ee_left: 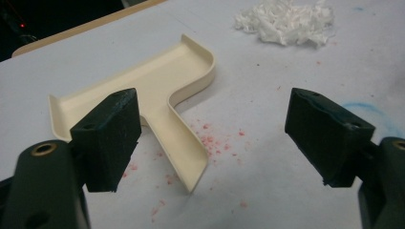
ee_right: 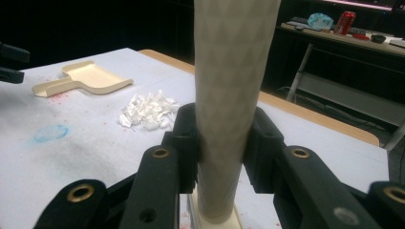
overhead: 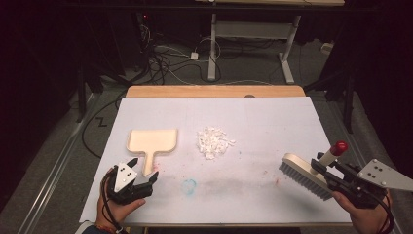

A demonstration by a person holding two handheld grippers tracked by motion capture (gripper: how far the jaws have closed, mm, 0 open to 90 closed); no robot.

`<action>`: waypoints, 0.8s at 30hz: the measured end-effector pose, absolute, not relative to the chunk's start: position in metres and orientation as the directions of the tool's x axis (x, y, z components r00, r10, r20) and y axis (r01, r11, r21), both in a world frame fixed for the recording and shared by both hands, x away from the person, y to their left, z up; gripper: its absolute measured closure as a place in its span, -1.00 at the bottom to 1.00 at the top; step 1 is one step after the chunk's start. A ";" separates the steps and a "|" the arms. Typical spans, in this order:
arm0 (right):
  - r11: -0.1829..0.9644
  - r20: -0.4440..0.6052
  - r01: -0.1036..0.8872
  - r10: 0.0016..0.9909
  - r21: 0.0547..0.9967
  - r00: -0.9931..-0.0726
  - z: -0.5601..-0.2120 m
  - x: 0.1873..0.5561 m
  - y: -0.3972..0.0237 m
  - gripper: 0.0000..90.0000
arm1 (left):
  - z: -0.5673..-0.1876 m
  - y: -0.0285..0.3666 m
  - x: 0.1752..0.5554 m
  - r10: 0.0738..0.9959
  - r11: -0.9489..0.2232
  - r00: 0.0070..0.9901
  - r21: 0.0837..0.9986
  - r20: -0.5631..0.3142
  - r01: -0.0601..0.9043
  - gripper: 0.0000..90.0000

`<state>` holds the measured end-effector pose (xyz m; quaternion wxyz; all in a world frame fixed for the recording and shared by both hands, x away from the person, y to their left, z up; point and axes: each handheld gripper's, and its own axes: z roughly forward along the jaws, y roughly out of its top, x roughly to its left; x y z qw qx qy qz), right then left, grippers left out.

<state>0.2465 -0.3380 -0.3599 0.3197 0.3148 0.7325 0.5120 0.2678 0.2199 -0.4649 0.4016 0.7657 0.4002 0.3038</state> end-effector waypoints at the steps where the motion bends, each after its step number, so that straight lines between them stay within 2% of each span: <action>1: 0.277 -0.146 0.134 0.789 0.951 -0.597 -0.360 0.247 -0.338 0.57 | -0.465 0.220 0.268 0.857 -0.357 0.495 0.858 0.144 0.369 -0.58; 5: 0.287 -0.158 0.129 0.787 0.949 -0.596 -0.359 0.248 -0.336 0.57 | -0.464 0.217 0.265 0.846 -0.376 0.510 0.853 0.157 0.361 -0.58; 9: 0.289 -0.162 0.124 0.786 0.949 -0.596 -0.359 0.248 -0.333 0.57 | -0.467 0.218 0.266 0.843 -0.387 0.520 0.828 0.140 0.405 -0.54; 12: 0.295 -0.168 0.122 0.787 0.948 -0.594 -0.359 0.248 -0.333 0.57 | -0.467 0.217 0.269 0.868 -0.357 0.484 0.815 0.109 0.457 -0.54; 13: 0.300 -0.171 0.127 0.789 0.945 -0.590 -0.360 0.248 -0.332 0.57 | -0.466 0.218 0.271 0.879 -0.326 0.472 0.814 0.073 0.481 -0.55; 14: 0.301 -0.173 0.126 0.789 0.945 -0.589 -0.360 0.248 -0.333 0.57 | -0.465 0.219 0.276 0.911 -0.209 0.410 0.809 -0.042 0.549 -0.55; 15: 0.298 -0.169 0.129 0.790 0.946 -0.589 -0.360 0.248 -0.333 0.57 | -0.465 0.219 0.276 0.911 -0.209 0.410 0.809 -0.042 0.549 -0.54; 17: 0.285 -0.154 0.135 0.791 0.949 -0.592 -0.359 0.249 -0.334 0.57 | -0.464 0.220 0.287 0.931 -0.086 0.325 0.769 -0.164 0.633 -0.55; 20: 0.284 -0.153 0.137 0.794 0.949 -0.588 -0.359 0.250 -0.334 0.57 | -0.467 0.215 0.296 0.933 -0.083 0.316 0.749 -0.174 0.658 -0.54; 24: 0.289 -0.156 0.138 0.794 0.947 -0.588 -0.359 0.250 -0.334 0.57 | -0.477 0.207 0.325 0.965 -0.120 0.247 0.694 -0.086 0.710 -0.52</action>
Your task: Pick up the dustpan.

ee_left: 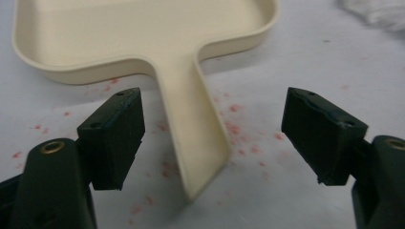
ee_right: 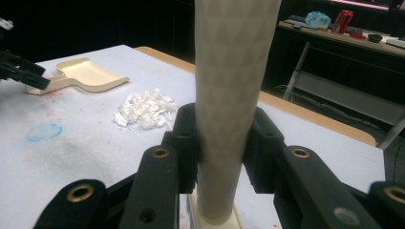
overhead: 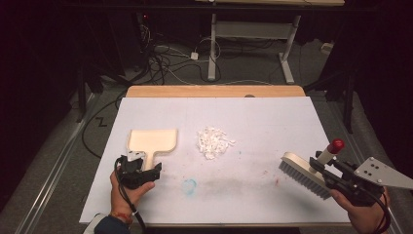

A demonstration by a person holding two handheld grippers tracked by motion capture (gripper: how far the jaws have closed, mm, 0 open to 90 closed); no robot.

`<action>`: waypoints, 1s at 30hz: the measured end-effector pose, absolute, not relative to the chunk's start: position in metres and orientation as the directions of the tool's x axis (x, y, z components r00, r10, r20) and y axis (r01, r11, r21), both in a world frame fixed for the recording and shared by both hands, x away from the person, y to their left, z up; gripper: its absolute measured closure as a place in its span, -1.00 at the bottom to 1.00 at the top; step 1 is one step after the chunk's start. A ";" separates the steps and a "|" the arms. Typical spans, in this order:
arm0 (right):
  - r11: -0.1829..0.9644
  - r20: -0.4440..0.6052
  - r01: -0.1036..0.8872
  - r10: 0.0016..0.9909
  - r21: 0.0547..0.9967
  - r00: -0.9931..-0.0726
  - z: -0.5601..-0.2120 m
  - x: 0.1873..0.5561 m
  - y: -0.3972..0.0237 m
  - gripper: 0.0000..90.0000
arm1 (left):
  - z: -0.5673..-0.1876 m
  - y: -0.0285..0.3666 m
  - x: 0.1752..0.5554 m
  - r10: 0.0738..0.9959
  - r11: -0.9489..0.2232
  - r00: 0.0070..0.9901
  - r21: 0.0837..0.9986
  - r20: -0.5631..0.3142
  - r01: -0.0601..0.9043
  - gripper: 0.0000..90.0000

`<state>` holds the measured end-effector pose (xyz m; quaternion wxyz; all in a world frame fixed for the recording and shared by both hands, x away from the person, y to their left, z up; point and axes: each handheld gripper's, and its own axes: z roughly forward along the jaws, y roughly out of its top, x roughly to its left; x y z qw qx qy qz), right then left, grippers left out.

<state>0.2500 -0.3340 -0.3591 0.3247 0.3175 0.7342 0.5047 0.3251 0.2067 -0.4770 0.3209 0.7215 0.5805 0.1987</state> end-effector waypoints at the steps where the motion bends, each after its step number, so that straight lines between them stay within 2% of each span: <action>1: 0.291 -0.158 0.139 0.794 0.947 -0.587 -0.359 0.250 -0.334 0.57 | -0.479 0.208 0.331 0.969 -0.111 0.233 0.684 -0.088 0.721 -0.50; 4: 0.292 -0.153 0.148 0.793 0.945 -0.590 -0.361 0.252 -0.334 0.57 | -0.486 0.208 0.347 0.975 -0.111 0.208 0.640 -0.077 0.760 -0.46; 7: 0.291 -0.147 0.152 0.790 0.945 -0.595 -0.362 0.253 -0.335 0.57 | -0.487 0.205 0.354 0.974 -0.144 0.222 0.645 -0.040 0.751 -0.40; 10: 0.292 -0.146 0.155 0.789 0.944 -0.597 -0.362 0.253 -0.335 0.57 | -0.487 0.205 0.360 0.968 -0.165 0.248 0.644 -0.040 0.747 -0.34; 14: 0.300 -0.151 0.156 0.785 0.941 -0.601 -0.364 0.254 -0.333 0.57 | -0.486 0.208 0.364 0.963 -0.177 0.266 0.645 -0.042 0.743 0.01; 20: 0.307 -0.152 0.159 0.780 0.938 -0.608 -0.365 0.255 -0.331 0.57 | -0.484 0.208 0.370 0.957 -0.204 0.287 0.638 -0.028 0.742 0.38; 30: 0.308 -0.149 0.164 0.779 0.937 -0.609 -0.367 0.256 -0.330 0.57 | -0.477 0.207 0.373 0.943 -0.266 0.332 0.608 0.005 0.748 0.41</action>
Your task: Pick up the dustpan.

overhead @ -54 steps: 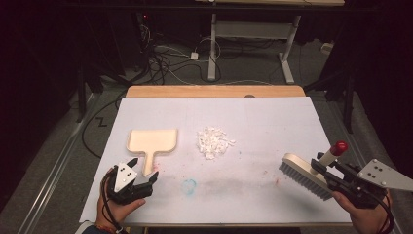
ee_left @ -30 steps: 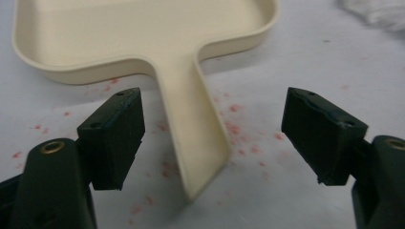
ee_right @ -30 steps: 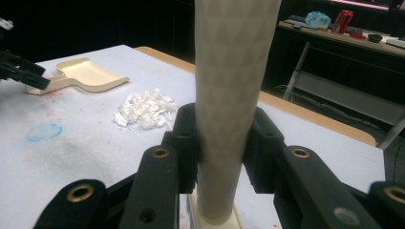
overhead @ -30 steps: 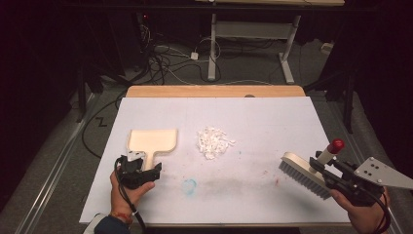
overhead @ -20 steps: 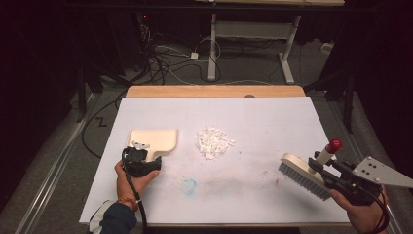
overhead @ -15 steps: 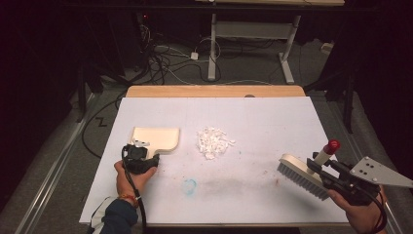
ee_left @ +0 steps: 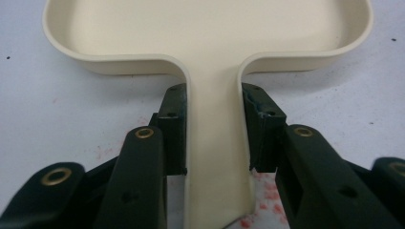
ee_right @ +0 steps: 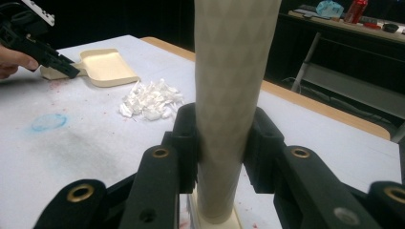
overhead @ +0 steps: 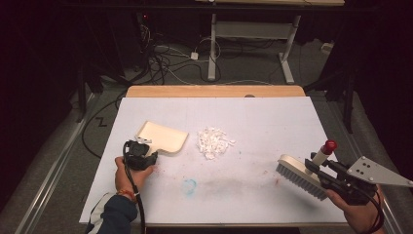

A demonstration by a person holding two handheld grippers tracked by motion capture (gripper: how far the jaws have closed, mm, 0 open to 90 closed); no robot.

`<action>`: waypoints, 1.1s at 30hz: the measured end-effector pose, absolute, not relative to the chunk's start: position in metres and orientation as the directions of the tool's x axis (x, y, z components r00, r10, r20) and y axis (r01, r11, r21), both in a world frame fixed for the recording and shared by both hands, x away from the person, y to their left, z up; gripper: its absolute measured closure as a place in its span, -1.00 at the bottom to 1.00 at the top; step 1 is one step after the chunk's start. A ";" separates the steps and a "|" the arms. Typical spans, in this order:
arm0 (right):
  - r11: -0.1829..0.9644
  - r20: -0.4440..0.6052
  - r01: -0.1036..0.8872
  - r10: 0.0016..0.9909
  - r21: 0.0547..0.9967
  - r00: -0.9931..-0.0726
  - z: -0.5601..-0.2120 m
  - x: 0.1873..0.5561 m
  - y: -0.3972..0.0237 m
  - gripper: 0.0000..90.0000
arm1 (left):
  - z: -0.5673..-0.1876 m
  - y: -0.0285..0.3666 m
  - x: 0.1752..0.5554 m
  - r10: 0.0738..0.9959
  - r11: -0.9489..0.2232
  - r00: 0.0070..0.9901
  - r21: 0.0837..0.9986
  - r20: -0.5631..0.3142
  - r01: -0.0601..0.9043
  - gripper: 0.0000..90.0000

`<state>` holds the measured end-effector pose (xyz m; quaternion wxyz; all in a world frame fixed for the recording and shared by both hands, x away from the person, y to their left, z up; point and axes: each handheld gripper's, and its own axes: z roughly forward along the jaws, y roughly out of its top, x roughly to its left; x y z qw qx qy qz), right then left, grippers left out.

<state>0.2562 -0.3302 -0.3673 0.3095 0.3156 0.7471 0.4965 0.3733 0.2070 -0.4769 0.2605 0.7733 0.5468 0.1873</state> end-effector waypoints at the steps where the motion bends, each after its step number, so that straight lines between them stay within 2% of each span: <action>1: 0.310 -0.151 0.164 0.778 0.937 -0.609 -0.367 0.256 -0.330 0.57 | -0.477 0.207 0.373 0.943 -0.266 0.332 0.608 0.005 0.748 0.41; 8: 0.310 -0.146 0.177 0.784 0.934 -0.603 -0.369 0.258 -0.333 0.57 | -0.467 0.204 0.367 0.930 -0.313 0.367 0.596 0.033 0.739 0.41; 15: 0.301 -0.144 0.169 0.785 0.938 -0.602 -0.369 0.259 -0.336 0.57 | -0.455 0.206 0.355 0.919 -0.345 0.387 0.629 0.075 0.697 0.41; 33: 0.297 -0.140 0.170 0.788 0.940 -0.599 -0.369 0.260 -0.336 0.57 | -0.440 0.213 0.331 0.891 -0.379 0.449 0.662 0.071 0.647 0.41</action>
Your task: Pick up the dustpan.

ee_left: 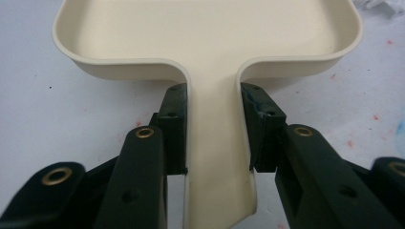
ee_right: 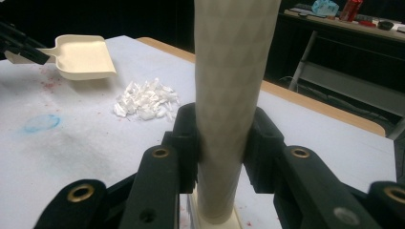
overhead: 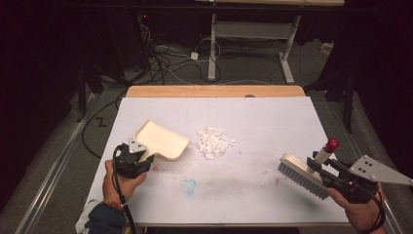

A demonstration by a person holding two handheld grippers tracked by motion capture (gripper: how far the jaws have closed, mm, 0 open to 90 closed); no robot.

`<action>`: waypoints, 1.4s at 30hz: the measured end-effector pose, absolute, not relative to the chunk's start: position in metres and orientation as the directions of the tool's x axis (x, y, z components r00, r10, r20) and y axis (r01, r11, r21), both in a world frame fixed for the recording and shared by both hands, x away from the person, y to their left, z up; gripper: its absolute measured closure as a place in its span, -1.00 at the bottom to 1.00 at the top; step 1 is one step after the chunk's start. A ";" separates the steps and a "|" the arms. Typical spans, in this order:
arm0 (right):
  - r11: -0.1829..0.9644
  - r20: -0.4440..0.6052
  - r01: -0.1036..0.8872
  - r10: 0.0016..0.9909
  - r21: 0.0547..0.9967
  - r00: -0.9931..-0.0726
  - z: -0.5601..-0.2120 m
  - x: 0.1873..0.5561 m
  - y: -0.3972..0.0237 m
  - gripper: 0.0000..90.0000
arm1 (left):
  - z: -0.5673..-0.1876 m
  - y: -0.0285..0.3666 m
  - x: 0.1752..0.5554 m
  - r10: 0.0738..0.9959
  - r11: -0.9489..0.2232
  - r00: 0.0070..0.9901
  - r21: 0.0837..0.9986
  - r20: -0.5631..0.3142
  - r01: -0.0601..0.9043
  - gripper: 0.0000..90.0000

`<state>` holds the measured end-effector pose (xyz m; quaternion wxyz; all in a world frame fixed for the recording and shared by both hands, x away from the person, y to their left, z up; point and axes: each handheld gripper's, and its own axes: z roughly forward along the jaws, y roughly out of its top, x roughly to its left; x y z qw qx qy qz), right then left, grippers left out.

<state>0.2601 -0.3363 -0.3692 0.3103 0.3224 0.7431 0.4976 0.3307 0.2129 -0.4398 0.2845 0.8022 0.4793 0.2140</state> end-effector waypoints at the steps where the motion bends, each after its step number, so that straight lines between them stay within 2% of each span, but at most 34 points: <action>1: 0.298 -0.143 0.169 0.788 0.940 -0.599 -0.369 0.261 -0.337 0.57 | -0.440 0.213 0.331 0.891 -0.379 0.449 0.662 0.071 0.647 0.41; 21: 0.298 -0.132 0.187 0.790 0.936 -0.598 -0.371 0.275 -0.333 0.57 | -0.437 0.216 0.311 0.837 -0.456 0.541 0.655 0.085 0.602 0.41; 42: 0.300 -0.133 0.155 0.752 0.941 -0.645 -0.368 0.296 -0.314 0.57 | -0.444 0.219 0.276 0.814 -0.496 0.573 0.619 0.089 0.609 0.41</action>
